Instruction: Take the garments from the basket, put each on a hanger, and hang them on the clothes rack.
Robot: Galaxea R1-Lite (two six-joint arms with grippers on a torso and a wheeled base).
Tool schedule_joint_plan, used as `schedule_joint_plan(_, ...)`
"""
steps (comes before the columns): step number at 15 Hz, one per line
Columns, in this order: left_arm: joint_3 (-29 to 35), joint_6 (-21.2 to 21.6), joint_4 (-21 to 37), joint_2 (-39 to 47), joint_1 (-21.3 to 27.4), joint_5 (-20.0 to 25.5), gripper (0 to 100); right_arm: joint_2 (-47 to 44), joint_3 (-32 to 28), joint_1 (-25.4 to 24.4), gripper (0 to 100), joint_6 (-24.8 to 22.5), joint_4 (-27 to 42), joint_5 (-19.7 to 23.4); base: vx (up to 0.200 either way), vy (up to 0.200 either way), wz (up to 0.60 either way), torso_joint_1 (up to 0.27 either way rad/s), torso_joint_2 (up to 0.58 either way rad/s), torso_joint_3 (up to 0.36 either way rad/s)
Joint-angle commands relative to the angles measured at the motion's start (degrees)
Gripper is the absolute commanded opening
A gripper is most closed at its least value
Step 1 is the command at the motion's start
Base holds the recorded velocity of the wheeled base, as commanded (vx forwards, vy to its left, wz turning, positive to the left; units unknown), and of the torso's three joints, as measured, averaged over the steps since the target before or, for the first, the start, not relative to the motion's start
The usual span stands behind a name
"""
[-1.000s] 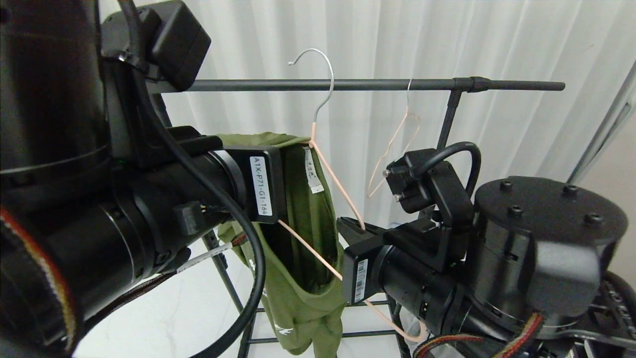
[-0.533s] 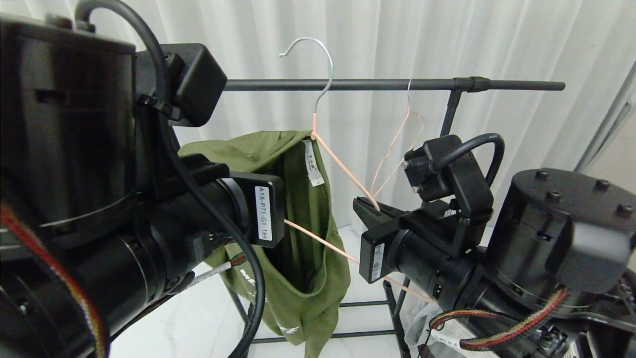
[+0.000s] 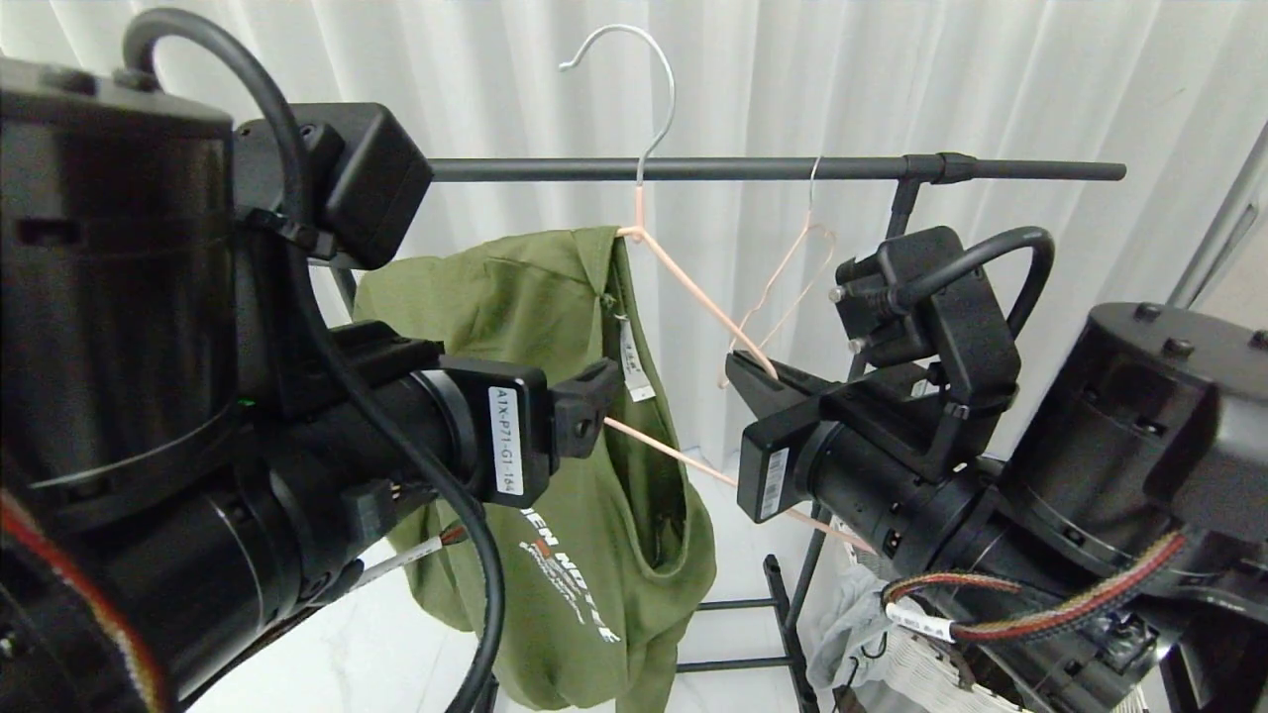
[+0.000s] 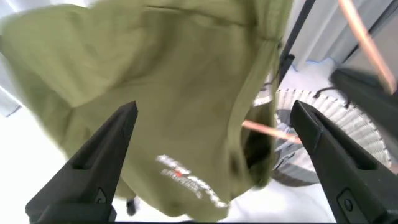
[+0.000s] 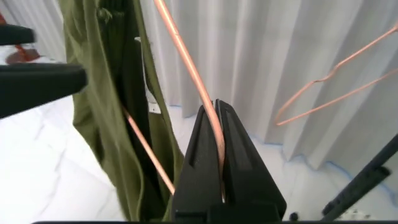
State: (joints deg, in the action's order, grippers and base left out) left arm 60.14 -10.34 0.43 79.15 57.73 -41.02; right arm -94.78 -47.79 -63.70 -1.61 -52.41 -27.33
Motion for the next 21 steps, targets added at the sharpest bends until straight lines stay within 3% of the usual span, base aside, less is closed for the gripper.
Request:
schedule_joint_plan(1, -3.1, 2.1, 0.0, -4.3, 0.0, 0.1, 100, 2.3, 1.1, 2.3, 0, -1.1, -0.1, 0.2, 0.0, 0.0, 0.0, 0.0, 0.0, 0.0)
schedule_joint_plan(3, -5.6, 7.4, 0.0, -9.2, -0.5, 2.3, 100, 4.7, 3.6, 4.3, 0, -2.3, -0.1, 0.9, 0.0, 0.0, 0.0, 0.0, 0.0, 0.0)
schedule_joint_plan(5, -7.7, 18.8, 0.0, -16.1, -9.0, 18.7, 100, 8.5, 8.4, 6.0, 0, -3.1, -0.1, 4.1, 0.0, 0.0, 0.0, 0.0, 0.0, 0.0)
schedule_joint_plan(7, -8.0, 27.6, 0.0, -17.0, -20.6, 31.1, 100, 10.9, 11.3, 6.6, 0, -4.1, -0.1, 5.7, 0.0, 0.0, 0.0, 0.0, 0.0, 0.0)
schedule_joint_plan(8, -7.5, 33.6, -0.1, -16.3, -28.9, 42.3, 100, 12.6, 13.5, 6.7, 0, -5.4, -0.1, 6.7, 0.0, 0.0, 0.0, 0.0, 0.0, 0.0)
schedule_joint_plan(10, -6.7, 39.2, -0.1, -14.1, -33.3, 56.0, 100, 14.1, 15.8, 6.5, 0, -7.6, -0.1, 8.5, 0.0, 0.0, 0.0, 0.0, 0.0, 0.0)
schedule_joint_plan(11, -6.4, 40.7, -0.1, -12.4, -33.3, 59.2, 100, 14.2, 16.2, 6.5, 0, -8.9, -0.1, 9.4, 0.0, 0.0, 0.0, 0.0, 0.0, 0.0)
schedule_joint_plan(16, -5.9, 46.2, -0.1, -5.0, -32.1, 66.6, 100, 14.2, 16.2, 5.2, 0, -9.9, -0.1, 10.5, 0.0, 0.0, 0.0, 0.0, 0.0, 0.0)
schedule_joint_plan(21, -2.4, 47.6, -0.2, 1.2, -31.9, 68.1, 100, 13.7, 16.1, 4.2, 0, -10.3, -0.1, 10.8, 0.0, 0.0, 0.0, 0.0, 0.0, 0.0)
